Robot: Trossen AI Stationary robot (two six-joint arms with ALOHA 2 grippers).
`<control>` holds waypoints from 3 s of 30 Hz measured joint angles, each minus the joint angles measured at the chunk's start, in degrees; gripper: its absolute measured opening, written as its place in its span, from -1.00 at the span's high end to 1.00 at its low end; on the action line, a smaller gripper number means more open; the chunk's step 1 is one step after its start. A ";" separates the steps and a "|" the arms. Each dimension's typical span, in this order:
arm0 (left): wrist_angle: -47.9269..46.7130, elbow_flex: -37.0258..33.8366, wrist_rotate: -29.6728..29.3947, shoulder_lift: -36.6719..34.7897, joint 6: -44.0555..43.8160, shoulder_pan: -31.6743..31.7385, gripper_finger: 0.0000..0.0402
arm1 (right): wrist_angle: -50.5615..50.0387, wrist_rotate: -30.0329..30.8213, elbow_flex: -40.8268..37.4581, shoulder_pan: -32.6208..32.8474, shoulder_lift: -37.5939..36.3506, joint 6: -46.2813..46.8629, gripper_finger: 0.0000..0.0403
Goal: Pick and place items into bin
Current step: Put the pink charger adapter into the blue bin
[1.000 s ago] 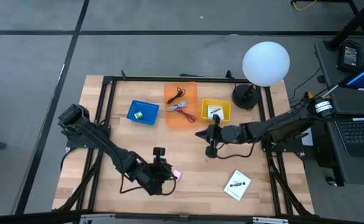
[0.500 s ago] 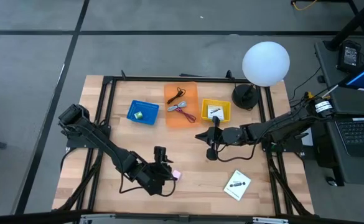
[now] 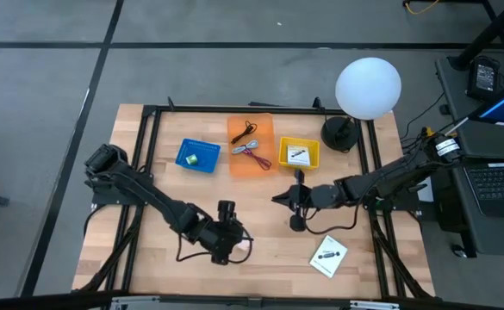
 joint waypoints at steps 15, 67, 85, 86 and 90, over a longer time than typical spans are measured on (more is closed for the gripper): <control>4.65 0.00 15.42 10.31 9.05 4.30 -0.19 | -0.11 0.01 0.00 3.82 -0.01 0.24 0.98; 7.25 0.22 19.75 15.03 11.03 6.58 -0.17 | -1.50 0.03 0.00 4.03 1.43 4.28 0.98; 2.39 0.02 19.91 11.91 12.13 6.53 0.02 | -1.75 0.03 0.00 4.02 1.43 4.43 0.98; 1.96 0.02 19.89 11.00 12.45 6.53 0.02 | -1.76 0.04 0.00 4.03 1.43 4.42 0.98; 0.96 0.04 19.41 7.73 14.24 6.53 0.02 | -1.82 0.04 0.00 4.00 1.43 4.45 0.98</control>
